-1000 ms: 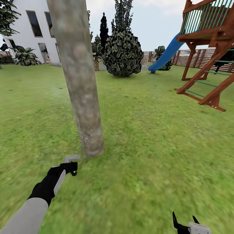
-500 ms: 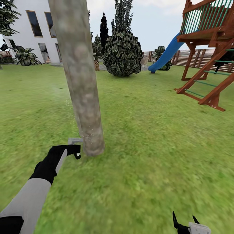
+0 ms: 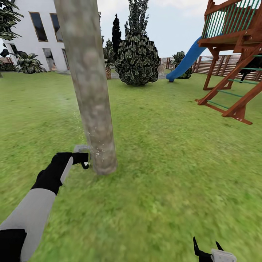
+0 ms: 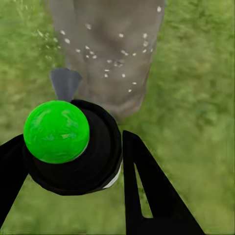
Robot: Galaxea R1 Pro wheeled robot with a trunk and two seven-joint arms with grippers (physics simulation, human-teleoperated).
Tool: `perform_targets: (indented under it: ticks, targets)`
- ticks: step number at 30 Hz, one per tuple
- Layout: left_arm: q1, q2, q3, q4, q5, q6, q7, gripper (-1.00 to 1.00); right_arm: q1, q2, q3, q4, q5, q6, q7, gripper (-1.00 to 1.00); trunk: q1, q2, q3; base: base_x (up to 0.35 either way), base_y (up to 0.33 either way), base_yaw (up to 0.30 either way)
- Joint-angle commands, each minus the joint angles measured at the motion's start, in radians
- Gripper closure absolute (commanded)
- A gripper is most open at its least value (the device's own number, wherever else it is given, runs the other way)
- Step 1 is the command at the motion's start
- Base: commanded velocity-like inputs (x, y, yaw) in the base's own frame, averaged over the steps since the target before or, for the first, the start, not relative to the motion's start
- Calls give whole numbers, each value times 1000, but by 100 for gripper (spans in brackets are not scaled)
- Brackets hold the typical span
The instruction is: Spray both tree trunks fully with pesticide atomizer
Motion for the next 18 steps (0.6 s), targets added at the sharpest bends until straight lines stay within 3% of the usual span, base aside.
perform_targets:
  ticks: [1,4,8,12,15,16,18]
  targets:
    - [-2,20,0,0,11,0,0,100,0,0,0,0,0,0,0,-100,0,0,0,0,0,0]
    - [-5,30,-2,-7,12,0,-5,100,0,0,0,0,0,0,0,-100,0,0,0,0,0,0]
    - [0,14,-7,-9,8,21,-143,100,0,0,0,0,1,0,0,-100,0,0,0,0,0,0]
    - [-3,-14,-9,-13,1,76,-167,100,0,0,0,0,0,0,0,-100,0,0,0,0,0,0]
    - [-7,12,-8,-12,-11,77,-160,100,0,0,0,-1,0,-1,0,-100,0,0,0,0,0,0]
    - [-5,18,-8,-12,-26,76,-159,100,0,0,0,-1,0,-1,0,-100,0,0,0,0,0,0]
    - [5,13,-9,-12,-102,75,-158,100,0,0,0,-1,0,0,0,-100,0,0,0,0,0,-17]
